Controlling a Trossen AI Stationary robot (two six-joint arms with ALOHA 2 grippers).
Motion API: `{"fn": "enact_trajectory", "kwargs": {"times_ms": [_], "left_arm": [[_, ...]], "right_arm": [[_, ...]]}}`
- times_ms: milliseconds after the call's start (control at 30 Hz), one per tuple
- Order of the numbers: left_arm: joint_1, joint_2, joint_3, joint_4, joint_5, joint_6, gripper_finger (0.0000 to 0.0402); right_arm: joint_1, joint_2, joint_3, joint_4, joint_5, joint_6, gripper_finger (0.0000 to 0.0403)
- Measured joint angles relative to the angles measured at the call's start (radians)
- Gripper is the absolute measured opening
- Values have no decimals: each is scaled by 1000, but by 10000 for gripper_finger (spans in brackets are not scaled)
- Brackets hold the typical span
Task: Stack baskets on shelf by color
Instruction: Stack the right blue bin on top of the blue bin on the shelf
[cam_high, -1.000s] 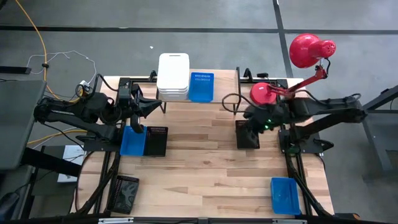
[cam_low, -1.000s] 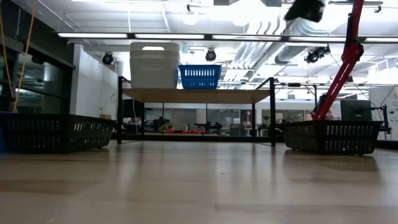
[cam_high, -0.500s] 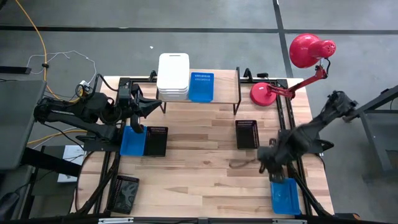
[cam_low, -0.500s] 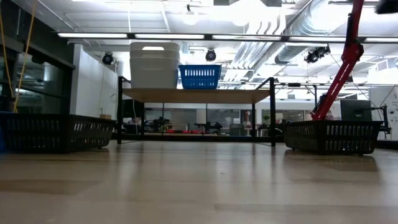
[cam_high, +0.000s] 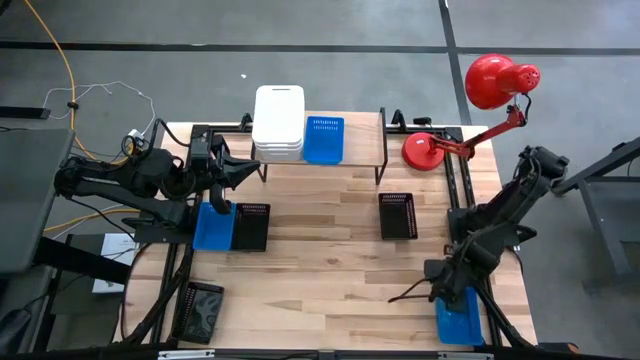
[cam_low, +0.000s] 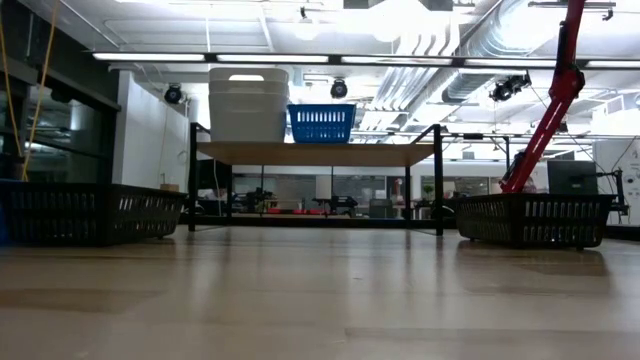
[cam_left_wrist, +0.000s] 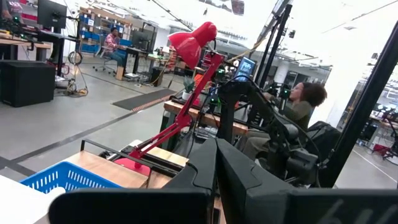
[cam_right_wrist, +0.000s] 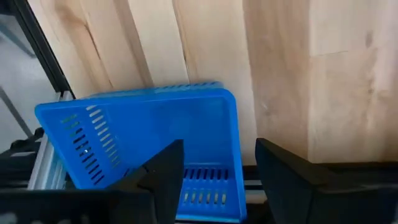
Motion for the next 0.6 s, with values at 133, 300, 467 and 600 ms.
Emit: {"fn": "enact_trajectory", "kwargs": {"times_ms": [133,300,467,600], "left_arm": [[0,0,0,0,0,0,0],[0,0,0,0,0,0,0],[0,0,0,-1,0,0,0],[0,0,0,-10,0,0,0]], "right_arm": [[27,0,-61,62,-6,26,186],[45,0,-122,88,-2,49,186],[45,0,-157,101,9,45,180],[45,0,-174,129,9,45,163]]}}
